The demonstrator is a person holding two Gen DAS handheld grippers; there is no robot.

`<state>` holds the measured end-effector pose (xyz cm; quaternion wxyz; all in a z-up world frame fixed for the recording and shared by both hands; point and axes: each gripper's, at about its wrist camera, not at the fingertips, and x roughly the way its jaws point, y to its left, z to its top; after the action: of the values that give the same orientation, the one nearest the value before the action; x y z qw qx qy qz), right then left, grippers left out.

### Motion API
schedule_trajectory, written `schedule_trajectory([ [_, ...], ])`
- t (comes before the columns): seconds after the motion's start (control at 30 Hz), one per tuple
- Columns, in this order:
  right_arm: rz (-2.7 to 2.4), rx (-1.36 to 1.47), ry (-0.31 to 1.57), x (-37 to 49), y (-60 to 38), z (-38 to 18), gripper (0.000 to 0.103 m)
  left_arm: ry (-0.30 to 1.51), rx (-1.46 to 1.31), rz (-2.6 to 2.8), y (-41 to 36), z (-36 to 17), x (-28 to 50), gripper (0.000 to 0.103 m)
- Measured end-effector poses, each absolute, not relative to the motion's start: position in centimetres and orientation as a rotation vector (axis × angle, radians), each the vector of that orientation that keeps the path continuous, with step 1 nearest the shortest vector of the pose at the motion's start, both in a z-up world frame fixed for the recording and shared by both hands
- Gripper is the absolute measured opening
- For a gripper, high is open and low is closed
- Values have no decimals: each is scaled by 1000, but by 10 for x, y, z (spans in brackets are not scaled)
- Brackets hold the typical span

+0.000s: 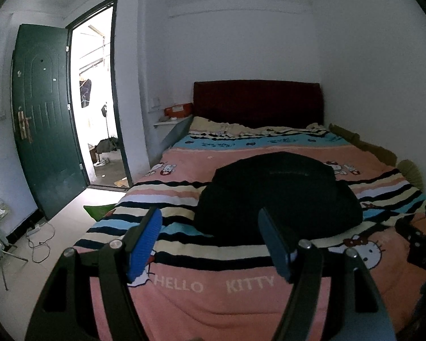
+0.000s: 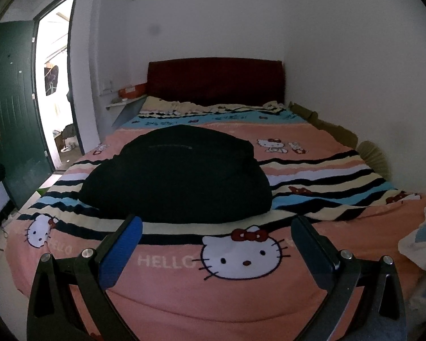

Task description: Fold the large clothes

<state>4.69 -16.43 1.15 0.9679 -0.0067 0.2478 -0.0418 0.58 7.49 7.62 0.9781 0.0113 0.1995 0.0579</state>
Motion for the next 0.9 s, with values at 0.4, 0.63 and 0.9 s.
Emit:
schedule_trajectory([
  [0.4, -103, -81, 442, 35, -157, 14, 103, 437, 19, 81, 67, 61, 12, 69],
  [0.63, -98, -86, 427, 34, -161, 10, 102, 456, 12, 49, 54, 54, 19, 69],
  [0.9, -100, -58, 435, 37, -171, 2, 102, 477, 50, 34, 36, 42, 27, 69],
])
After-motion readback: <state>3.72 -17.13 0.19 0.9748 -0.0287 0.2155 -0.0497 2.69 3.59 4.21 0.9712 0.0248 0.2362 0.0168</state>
